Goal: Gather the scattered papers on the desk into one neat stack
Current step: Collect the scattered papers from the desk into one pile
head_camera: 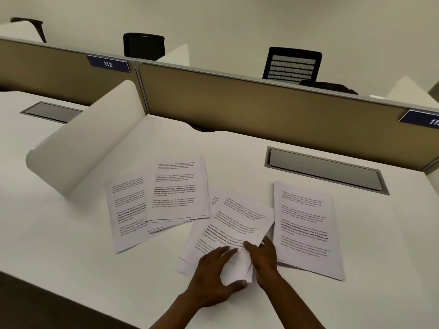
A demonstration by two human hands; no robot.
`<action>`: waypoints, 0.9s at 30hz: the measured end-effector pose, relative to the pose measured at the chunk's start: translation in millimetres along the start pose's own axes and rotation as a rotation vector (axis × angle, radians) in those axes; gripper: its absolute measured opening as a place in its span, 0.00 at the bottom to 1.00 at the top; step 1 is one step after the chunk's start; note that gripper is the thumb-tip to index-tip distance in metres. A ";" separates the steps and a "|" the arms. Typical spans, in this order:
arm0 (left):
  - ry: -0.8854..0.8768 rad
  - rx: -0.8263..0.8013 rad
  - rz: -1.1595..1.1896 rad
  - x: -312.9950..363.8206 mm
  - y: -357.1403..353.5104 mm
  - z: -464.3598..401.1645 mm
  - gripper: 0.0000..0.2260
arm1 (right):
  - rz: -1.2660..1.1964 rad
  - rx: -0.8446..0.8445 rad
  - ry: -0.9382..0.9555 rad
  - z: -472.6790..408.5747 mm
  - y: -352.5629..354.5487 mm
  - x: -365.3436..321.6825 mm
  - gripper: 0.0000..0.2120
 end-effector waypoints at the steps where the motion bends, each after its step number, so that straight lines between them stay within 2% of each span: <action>1: 0.013 -0.007 0.062 -0.1 2.5 0.2 0.41 | 0.049 -0.017 0.031 -0.6 0.2 -1.6 0.20; 4: 0.099 0.103 0.231 -9.9 23.6 -2.0 0.33 | 0.024 -0.036 0.063 -1.1 4.3 -4.6 0.20; 7: 0.286 0.270 0.253 -35.7 49.2 -7.2 0.27 | -0.087 -0.101 0.037 2.5 3.4 -2.7 0.21; 12: 0.469 0.254 0.423 -61.5 61.6 -11.7 0.22 | -0.093 -0.154 0.117 6.4 9.3 -20.3 0.24; 17: 0.501 0.102 0.620 -56.8 51.6 -16.4 0.20 | -0.108 -0.223 0.216 15.0 17.3 -65.7 0.25; 23: 0.549 -0.243 1.326 -21.2 28.6 -29.3 0.18 | -0.290 -0.486 0.130 24.2 -0.4 -109.7 0.26; 25: 0.554 -0.321 1.532 -12.2 28.9 -32.7 0.19 | -0.344 -0.511 0.108 23.1 -3.7 -113.9 0.28; 27: 0.539 -0.357 1.644 -8.0 31.4 -35.3 0.21 | -0.363 -0.517 0.094 20.5 -3.0 -114.1 0.26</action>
Point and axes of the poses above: each hand's wrist, its own z-axis away from the middle knuckle, its own y-axis out of the back of the hand, x = y × z, the point moved 7 cm from there along -z, towards the middle knuckle, and after that the axes turned 12 degrees about -z, right-handed, at the moved point
